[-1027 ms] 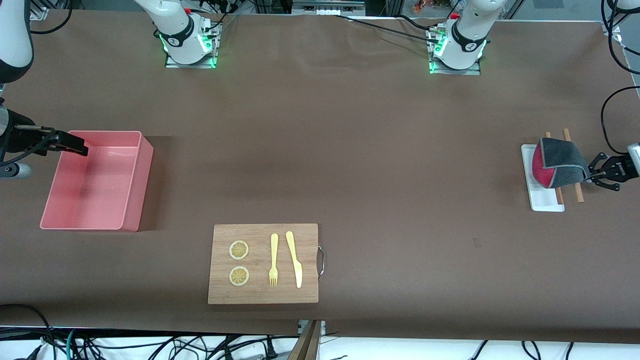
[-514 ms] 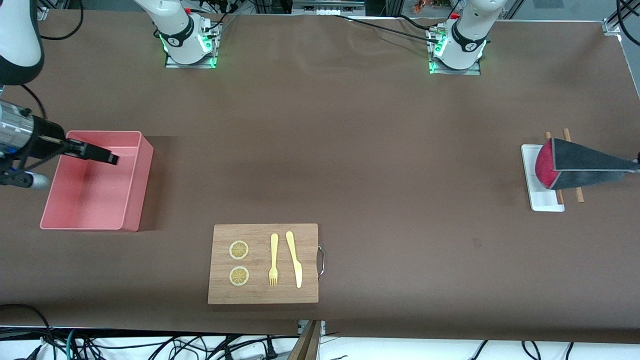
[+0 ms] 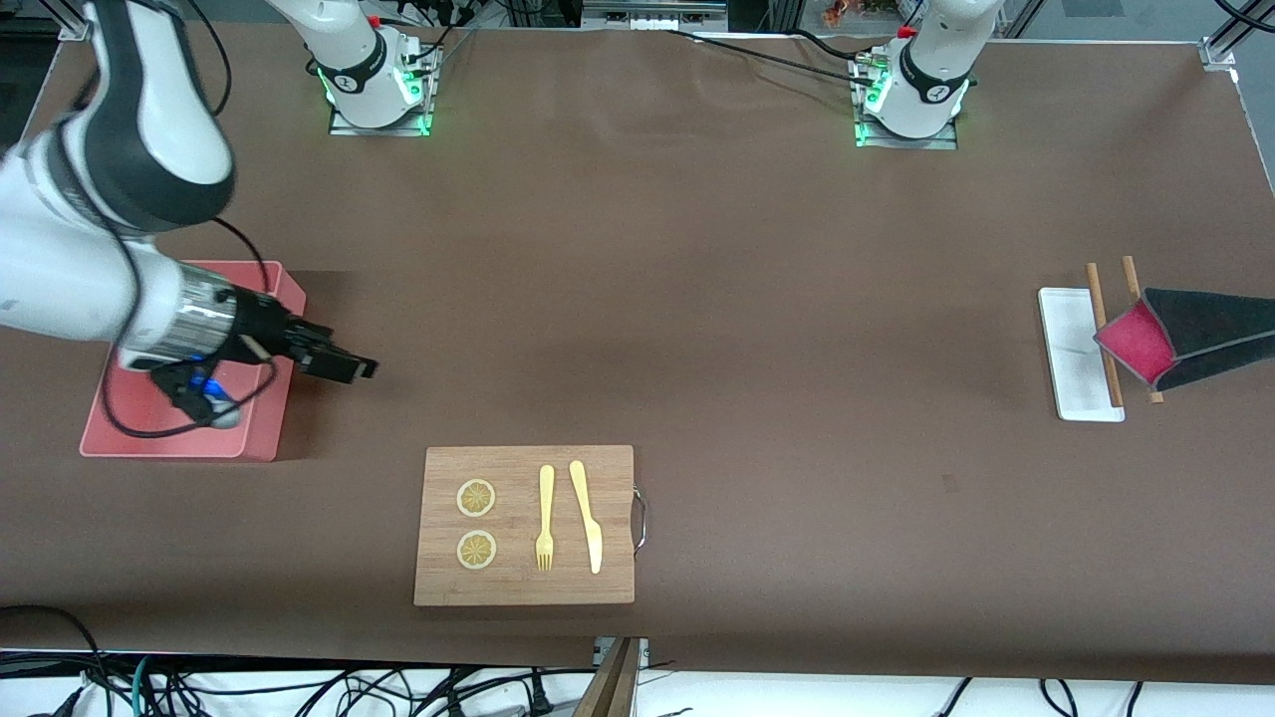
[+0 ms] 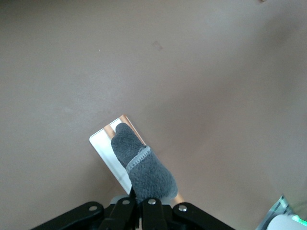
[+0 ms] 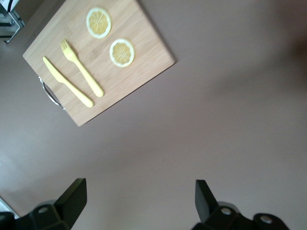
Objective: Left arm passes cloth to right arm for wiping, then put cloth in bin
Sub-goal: 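Lift the cloth with the left gripper while the right gripper approaches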
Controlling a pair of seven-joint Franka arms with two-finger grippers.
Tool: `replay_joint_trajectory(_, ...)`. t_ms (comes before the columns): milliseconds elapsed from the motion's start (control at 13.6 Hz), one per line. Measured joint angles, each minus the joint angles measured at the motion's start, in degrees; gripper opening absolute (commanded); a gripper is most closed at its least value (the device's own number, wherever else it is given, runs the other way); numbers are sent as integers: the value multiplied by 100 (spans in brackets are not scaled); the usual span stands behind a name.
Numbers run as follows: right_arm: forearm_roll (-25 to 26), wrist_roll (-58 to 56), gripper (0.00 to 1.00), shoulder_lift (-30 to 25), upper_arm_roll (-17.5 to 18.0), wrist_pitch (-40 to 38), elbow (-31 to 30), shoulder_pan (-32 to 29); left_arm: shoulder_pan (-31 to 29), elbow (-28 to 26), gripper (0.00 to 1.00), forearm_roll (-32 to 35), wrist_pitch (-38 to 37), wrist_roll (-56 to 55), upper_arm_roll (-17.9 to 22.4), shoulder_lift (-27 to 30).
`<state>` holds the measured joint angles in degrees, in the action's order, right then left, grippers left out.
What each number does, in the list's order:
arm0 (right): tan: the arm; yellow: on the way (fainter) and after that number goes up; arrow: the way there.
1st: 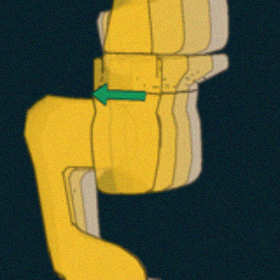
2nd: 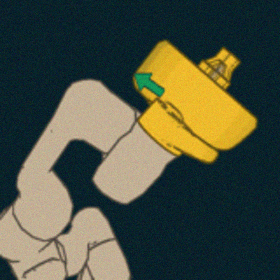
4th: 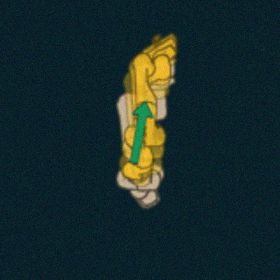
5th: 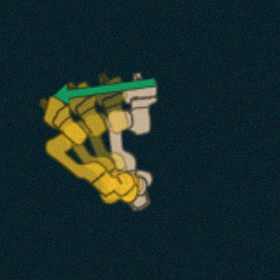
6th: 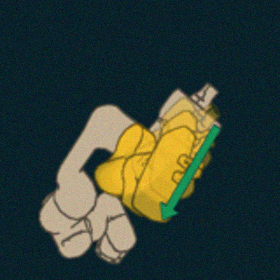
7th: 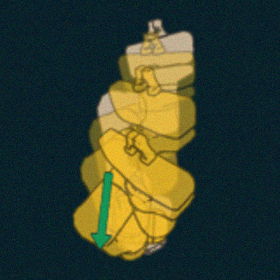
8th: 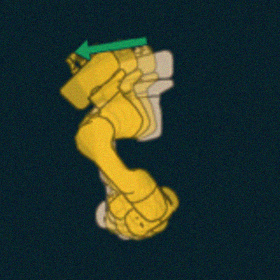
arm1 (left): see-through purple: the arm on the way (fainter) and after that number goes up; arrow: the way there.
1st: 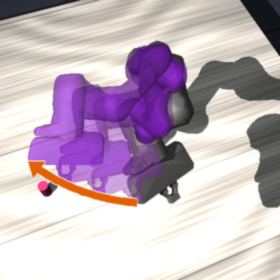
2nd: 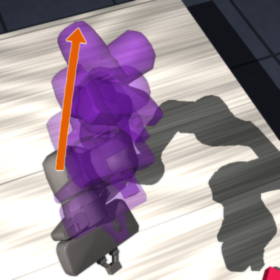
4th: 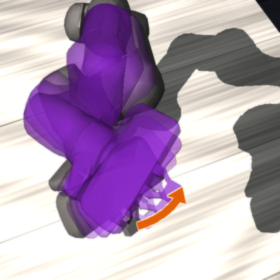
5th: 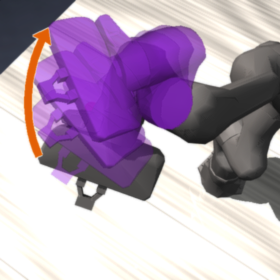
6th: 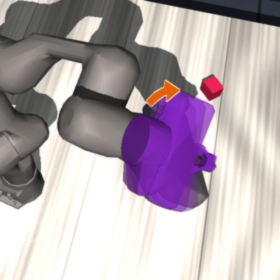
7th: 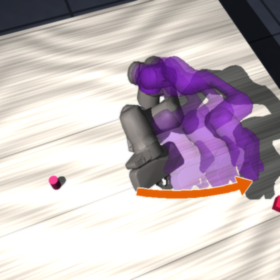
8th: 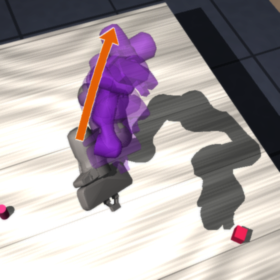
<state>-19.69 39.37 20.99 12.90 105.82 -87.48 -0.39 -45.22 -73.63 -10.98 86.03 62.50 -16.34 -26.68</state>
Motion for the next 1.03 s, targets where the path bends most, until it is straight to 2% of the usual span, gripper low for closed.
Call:
replay_joint_trajectory(147, -2, 723, 100, 202, 322, 497, -11, 109, 504, -6, 0, 90, -26, -1089, -12, 134)
replay_joint_trajectory(367, -37, 1527, 100, 440, 607, 1303, -13, 282, 1152, -12, 0, 104, -85, -2482, -22, 182)
replay_joint_trajectory(734, -328, 2287, 100, 840, 698, 2310, -21, 668, 2500, -16, 0, 103, -52, -5279, -52, 244)
replay_joint_trajectory(1027, -337, 3152, 100, 1223, 809, 3108, -23, 1007, 3541, -34, 0, -162, 615, -7540, -59, 238)
